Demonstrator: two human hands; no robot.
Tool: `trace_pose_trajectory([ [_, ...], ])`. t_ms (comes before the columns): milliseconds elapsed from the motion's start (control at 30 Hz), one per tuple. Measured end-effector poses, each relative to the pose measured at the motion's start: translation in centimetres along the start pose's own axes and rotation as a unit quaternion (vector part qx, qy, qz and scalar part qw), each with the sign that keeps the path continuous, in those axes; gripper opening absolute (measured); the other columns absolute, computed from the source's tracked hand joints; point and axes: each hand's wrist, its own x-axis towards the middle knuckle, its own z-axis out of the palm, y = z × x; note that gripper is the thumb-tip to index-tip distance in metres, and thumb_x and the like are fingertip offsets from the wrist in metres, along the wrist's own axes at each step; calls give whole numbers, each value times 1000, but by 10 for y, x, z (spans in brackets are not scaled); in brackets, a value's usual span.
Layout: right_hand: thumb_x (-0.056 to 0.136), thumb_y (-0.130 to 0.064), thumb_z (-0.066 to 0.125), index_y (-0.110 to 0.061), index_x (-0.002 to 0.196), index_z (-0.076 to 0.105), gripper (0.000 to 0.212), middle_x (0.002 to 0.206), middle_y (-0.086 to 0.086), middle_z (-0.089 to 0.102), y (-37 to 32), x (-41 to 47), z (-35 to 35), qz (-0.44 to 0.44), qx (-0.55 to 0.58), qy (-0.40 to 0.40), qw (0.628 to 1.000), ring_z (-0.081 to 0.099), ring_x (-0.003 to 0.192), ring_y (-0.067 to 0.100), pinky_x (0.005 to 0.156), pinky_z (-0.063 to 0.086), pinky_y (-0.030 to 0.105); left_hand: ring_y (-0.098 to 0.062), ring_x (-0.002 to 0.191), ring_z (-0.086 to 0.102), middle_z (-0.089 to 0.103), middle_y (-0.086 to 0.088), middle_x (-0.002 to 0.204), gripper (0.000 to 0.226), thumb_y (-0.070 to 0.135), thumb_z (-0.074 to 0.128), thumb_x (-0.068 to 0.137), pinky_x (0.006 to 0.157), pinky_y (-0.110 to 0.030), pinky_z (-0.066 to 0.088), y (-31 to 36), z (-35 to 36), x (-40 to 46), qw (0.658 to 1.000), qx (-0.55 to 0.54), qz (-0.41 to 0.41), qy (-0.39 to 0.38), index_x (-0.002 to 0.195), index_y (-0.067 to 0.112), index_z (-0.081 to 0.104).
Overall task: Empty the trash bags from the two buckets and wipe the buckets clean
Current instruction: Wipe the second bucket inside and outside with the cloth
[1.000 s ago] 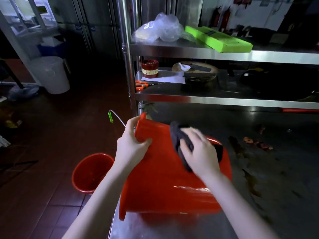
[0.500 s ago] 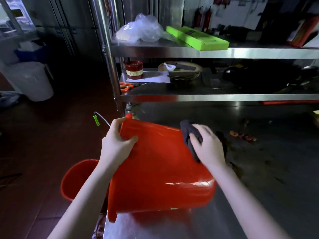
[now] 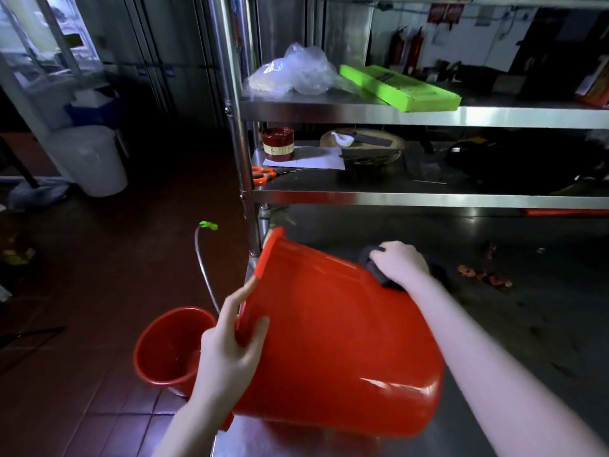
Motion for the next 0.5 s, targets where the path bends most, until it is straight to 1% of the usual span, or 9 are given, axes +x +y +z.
trace_pose_trajectory([
  [100, 93, -37, 44, -24, 107, 64, 27, 114, 9, 66, -65, -35, 20, -148, 52, 49, 986, 59, 105, 34, 80, 45, 35, -17, 47, 60, 68, 5, 65, 53, 28, 65, 89, 48, -33, 53, -5, 0, -4, 1000, -28, -14, -4, 126, 60, 45],
  [133, 93, -35, 47, -24, 109, 64, 26, 114, 6, 65, -81, -54, 27, -204, 76, 84, 972, 59, 106, 32, 82, 46, 35, -12, 55, 64, 71, 6, 72, 48, 37, 61, 89, 56, -32, 56, -5, -1, -4, 999, -40, -20, -13, 127, 61, 43],
  [200, 91, -33, 51, -19, 115, 64, 31, 114, 3, 66, -93, -88, 43, -300, 99, 154, 936, 61, 107, 26, 87, 49, 33, -6, 86, 64, 66, 6, 107, 43, 52, 49, 94, 83, -29, 52, -5, -2, -3, 1000, 8, 0, 1, 136, 58, 38],
  [233, 90, -32, 52, -15, 117, 65, 35, 115, 3, 67, -91, -101, 51, -328, 105, 190, 920, 62, 109, 23, 90, 50, 33, -7, 102, 55, 52, 4, 122, 46, 53, 44, 96, 95, -25, 43, -3, -3, -2, 998, 60, 9, 28, 141, 53, 36],
  [300, 91, -32, 53, -11, 120, 65, 38, 120, 5, 66, -81, -118, 61, -357, 118, 233, 897, 60, 117, 22, 97, 49, 32, -19, 120, 39, 32, -5, 133, 56, 45, 47, 92, 107, -28, 28, 5, -8, 3, 981, 142, 22, 129, 147, 35, 39],
  [367, 94, -31, 53, -9, 123, 64, 38, 125, 7, 64, -73, -131, 68, -382, 127, 247, 882, 56, 123, 24, 103, 46, 35, -34, 127, 35, 35, -20, 137, 53, 31, 54, 92, 114, -36, 24, 24, -14, 18, 943, 225, 101, 225, 143, 17, 48],
  [400, 94, -29, 54, -8, 123, 63, 37, 126, 8, 63, -71, -137, 72, -397, 128, 253, 873, 54, 125, 25, 104, 45, 37, -37, 129, 37, 38, -23, 138, 49, 26, 53, 94, 114, -39, 26, 31, -15, 29, 928, 261, 134, 228, 141, 12, 50],
  [433, 93, -27, 56, -8, 123, 63, 37, 126, 9, 62, -69, -145, 76, -410, 128, 259, 865, 53, 127, 26, 105, 44, 38, -37, 128, 40, 42, -23, 138, 47, 24, 50, 96, 112, -41, 31, 39, -15, 42, 936, 264, 135, 190, 142, 12, 49],
  [500, 90, -24, 60, -7, 124, 64, 38, 129, 9, 61, -63, -160, 81, -433, 129, 259, 854, 50, 130, 26, 107, 42, 40, -34, 130, 44, 45, -19, 142, 52, 33, 42, 102, 106, -37, 33, 53, -10, 71, 984, 175, -24, 25, 151, 18, 34],
])
